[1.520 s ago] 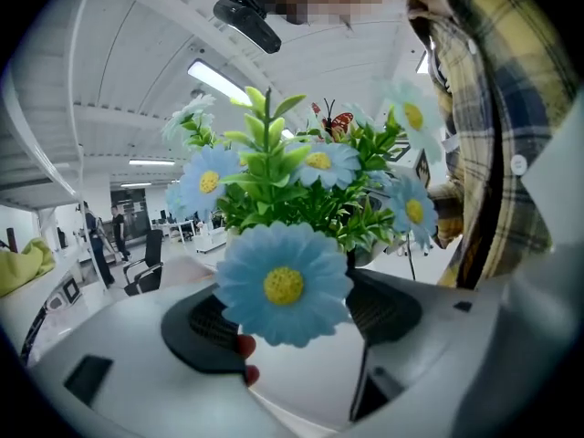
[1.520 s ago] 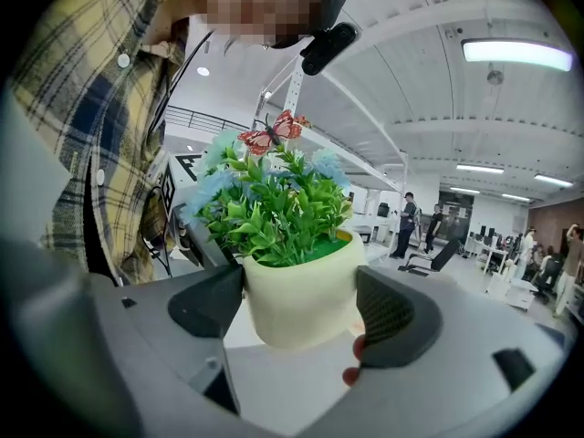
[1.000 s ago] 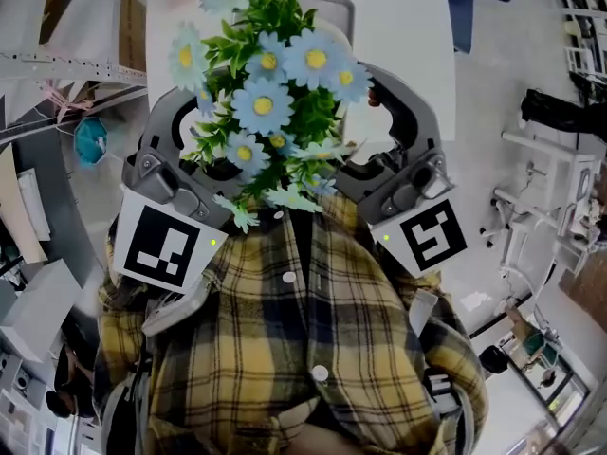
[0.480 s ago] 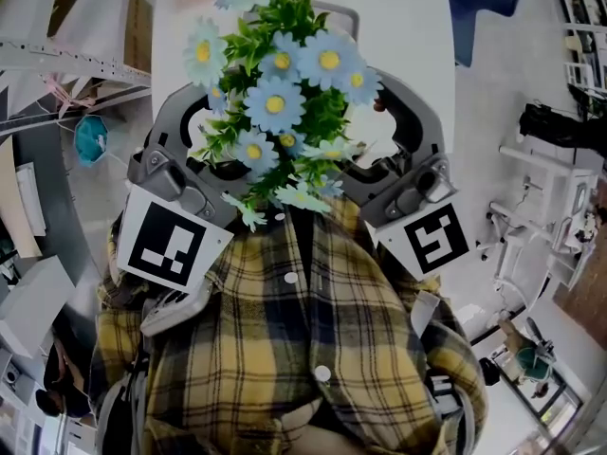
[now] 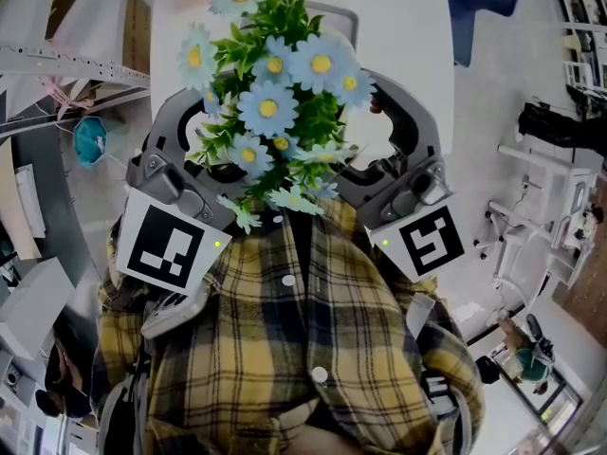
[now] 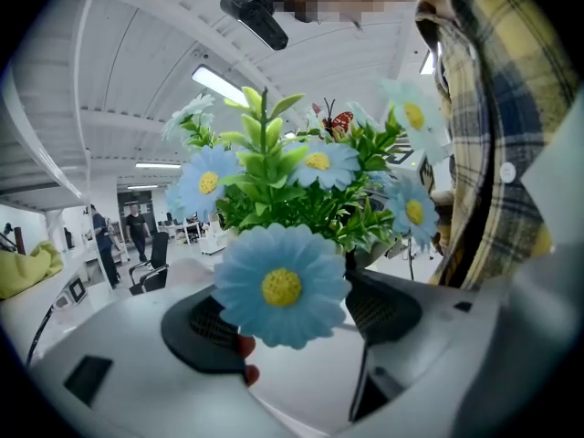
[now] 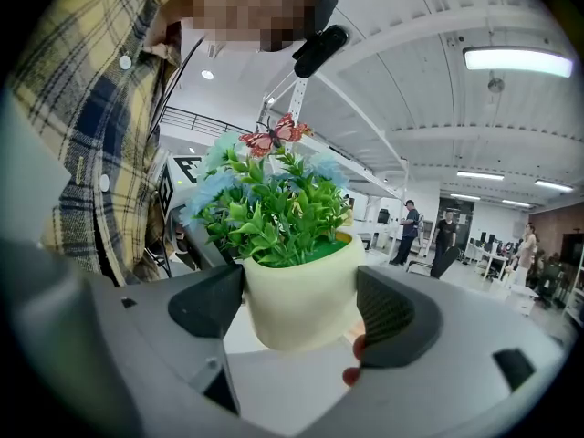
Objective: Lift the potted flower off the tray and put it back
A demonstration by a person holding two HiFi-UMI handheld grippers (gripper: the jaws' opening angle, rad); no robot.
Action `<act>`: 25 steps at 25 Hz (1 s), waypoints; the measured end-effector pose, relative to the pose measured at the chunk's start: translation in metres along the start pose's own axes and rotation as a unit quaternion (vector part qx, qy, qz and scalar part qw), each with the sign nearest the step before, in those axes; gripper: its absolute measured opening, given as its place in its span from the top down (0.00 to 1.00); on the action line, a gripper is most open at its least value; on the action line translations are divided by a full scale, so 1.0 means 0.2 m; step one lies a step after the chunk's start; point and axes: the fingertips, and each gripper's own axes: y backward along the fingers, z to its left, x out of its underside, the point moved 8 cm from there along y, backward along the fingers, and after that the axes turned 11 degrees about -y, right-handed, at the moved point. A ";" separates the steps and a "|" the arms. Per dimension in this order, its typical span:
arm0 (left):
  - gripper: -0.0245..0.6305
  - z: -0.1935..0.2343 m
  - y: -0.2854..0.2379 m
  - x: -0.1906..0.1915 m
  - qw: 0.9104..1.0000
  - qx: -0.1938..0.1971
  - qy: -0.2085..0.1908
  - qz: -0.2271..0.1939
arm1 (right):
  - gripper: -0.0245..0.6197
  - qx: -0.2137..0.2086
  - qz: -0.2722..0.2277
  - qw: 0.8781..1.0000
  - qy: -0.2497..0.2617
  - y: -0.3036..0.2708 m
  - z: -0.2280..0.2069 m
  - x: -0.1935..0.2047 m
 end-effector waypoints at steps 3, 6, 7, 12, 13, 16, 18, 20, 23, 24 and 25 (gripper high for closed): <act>0.45 0.00 0.00 0.00 1.000 0.002 -0.002 -0.002 | 0.39 0.002 -0.002 1.000 -0.003 0.00 0.00 0.00; 0.45 0.01 0.00 0.00 1.000 0.004 -0.004 -0.002 | 0.39 0.005 -0.002 1.000 -0.004 0.00 0.01 0.00; 0.45 0.01 0.00 0.00 1.000 0.004 -0.004 -0.002 | 0.39 0.005 -0.002 1.000 -0.004 0.00 0.01 0.00; 0.45 0.01 0.00 0.00 1.000 0.005 -0.007 -0.003 | 0.39 0.009 -0.004 1.000 -0.004 0.00 0.01 0.00; 0.45 0.01 0.00 0.00 1.000 0.006 -0.008 -0.003 | 0.39 0.009 -0.003 1.000 -0.004 0.00 0.01 0.00; 0.45 0.01 0.00 0.00 1.000 0.008 -0.008 -0.004 | 0.39 0.012 -0.003 1.000 -0.005 0.00 0.01 0.00; 0.45 0.01 0.00 0.01 1.000 0.010 -0.008 -0.005 | 0.39 0.013 -0.001 1.000 -0.004 0.00 0.01 0.00; 0.45 0.01 0.00 0.01 1.000 0.012 -0.008 -0.006 | 0.39 0.016 0.000 1.000 -0.003 0.00 0.02 0.00; 0.45 0.01 0.00 0.00 1.000 0.015 -0.008 -0.007 | 0.39 0.020 0.001 1.000 -0.003 0.00 0.02 0.00; 0.45 0.01 0.00 0.00 1.000 0.015 -0.009 -0.007 | 0.39 0.020 0.002 1.000 -0.003 0.01 0.02 0.00; 0.45 0.01 0.00 0.00 1.000 0.016 -0.010 -0.006 | 0.39 0.021 0.002 1.000 -0.004 0.01 0.02 0.00</act>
